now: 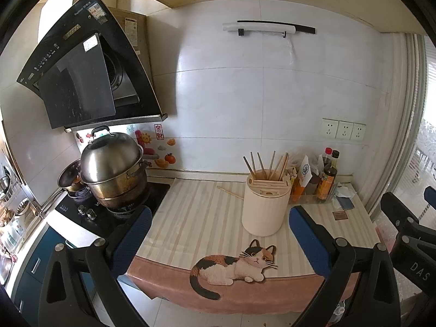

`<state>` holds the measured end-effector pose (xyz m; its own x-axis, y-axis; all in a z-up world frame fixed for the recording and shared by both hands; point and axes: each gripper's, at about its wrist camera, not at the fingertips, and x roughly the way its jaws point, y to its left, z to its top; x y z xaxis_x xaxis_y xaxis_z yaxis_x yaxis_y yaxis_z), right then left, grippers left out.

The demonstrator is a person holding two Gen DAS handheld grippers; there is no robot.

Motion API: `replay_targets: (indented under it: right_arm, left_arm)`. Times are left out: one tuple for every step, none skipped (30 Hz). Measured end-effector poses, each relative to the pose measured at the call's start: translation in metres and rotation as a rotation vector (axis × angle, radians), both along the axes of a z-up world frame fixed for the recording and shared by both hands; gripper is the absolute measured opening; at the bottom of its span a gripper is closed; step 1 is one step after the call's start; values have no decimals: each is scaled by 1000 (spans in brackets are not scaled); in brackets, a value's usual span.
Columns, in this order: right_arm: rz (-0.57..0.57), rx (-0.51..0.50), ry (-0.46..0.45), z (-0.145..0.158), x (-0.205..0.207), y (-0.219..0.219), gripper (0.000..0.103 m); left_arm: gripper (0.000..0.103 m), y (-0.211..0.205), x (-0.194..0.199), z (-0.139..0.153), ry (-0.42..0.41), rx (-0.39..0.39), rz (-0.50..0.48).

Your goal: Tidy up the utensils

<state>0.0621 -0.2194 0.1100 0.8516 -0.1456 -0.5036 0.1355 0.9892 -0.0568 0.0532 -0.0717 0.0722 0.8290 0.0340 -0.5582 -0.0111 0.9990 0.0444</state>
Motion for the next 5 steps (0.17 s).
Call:
replay_targets:
  right_arm:
    - [1,1,-1,0,0,0,103]
    - [0,2,-1,0,0,-1,103]
    - [0,1,-2,1,0,-1,103]
    - [1,2,-2,1,1,-1,103]
    - [1,3,-2,1,1,-1,103]
  left_arm:
    - [103,0,0,0,0,-2,-1]
    - [103,0,0,0,-2,-2,0]
    - [103,0,0,1,-3,-1,3]
    - [103,-1,0,1,-5,0,3]
    - [103,-1,0,1,-5,-2,0]
